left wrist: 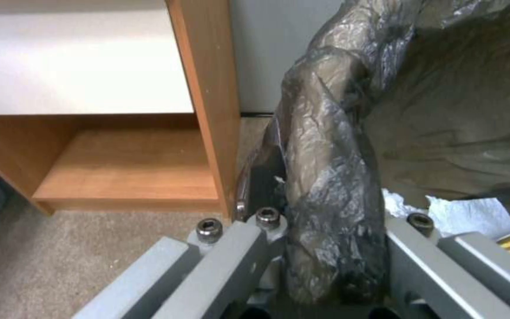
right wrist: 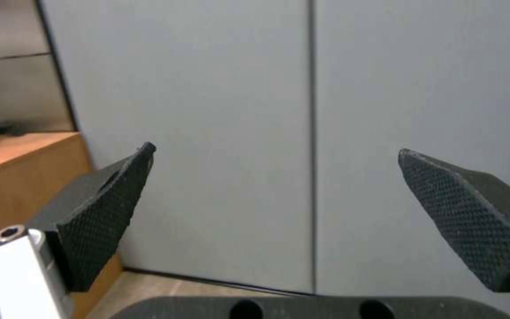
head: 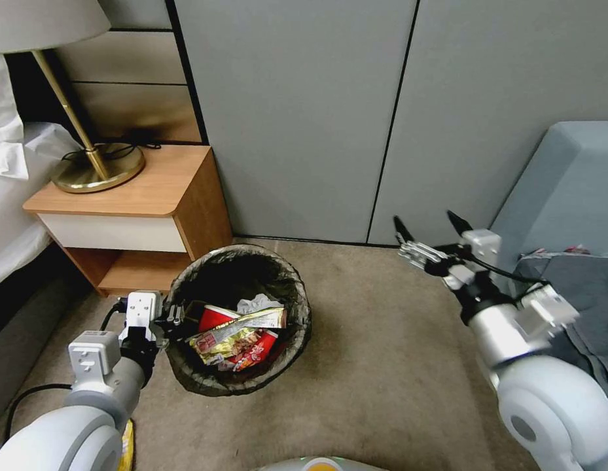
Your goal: Pick up the trash bin, then pick up the garbage from the floor and place it into the trash bin.
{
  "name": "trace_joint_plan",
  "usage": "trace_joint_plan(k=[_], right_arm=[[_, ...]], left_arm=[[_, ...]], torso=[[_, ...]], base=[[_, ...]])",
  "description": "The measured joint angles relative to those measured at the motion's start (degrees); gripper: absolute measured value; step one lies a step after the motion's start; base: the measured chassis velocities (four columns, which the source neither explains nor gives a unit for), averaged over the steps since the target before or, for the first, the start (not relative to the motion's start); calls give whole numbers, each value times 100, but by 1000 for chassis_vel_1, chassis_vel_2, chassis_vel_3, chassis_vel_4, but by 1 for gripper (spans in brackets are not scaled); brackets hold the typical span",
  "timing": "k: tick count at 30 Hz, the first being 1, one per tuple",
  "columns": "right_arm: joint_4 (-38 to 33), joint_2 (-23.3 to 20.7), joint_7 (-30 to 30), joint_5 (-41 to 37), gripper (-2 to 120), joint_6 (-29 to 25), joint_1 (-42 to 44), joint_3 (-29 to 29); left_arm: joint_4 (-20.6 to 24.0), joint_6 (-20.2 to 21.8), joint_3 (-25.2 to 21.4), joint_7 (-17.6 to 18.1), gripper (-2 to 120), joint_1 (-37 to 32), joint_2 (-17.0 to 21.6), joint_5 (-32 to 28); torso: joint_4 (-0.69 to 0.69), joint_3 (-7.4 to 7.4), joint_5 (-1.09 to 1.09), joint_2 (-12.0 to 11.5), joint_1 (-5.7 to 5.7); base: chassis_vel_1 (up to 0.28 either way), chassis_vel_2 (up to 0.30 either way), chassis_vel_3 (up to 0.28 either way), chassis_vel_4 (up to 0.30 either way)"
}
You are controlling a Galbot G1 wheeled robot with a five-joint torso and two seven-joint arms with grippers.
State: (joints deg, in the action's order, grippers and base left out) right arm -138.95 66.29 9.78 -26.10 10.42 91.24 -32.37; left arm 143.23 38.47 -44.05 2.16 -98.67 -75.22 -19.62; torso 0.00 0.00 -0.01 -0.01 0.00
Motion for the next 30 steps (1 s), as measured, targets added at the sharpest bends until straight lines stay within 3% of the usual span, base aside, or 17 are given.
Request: trace_joint_plan(k=[6, 19, 30], right_arm=[[13, 554, -202, 630, 100, -300, 617, -112], [130, 1272, -431, 1849, 100, -860, 1197, 106], [215, 1470, -475, 1959, 100, -928, 1228, 44]], left_arm=[[0, 47, 1, 0, 1, 19, -31, 1], [0, 84, -91, 1, 1, 18, -251, 267], [0, 26, -40, -117, 1, 19, -380, 448]], torso=[[0, 0, 0, 0, 0], [0, 1, 0, 0, 0], [0, 0, 0, 0, 0]], base=[[0, 0, 0, 0], [0, 0, 0, 0], [24, 25, 28, 24]])
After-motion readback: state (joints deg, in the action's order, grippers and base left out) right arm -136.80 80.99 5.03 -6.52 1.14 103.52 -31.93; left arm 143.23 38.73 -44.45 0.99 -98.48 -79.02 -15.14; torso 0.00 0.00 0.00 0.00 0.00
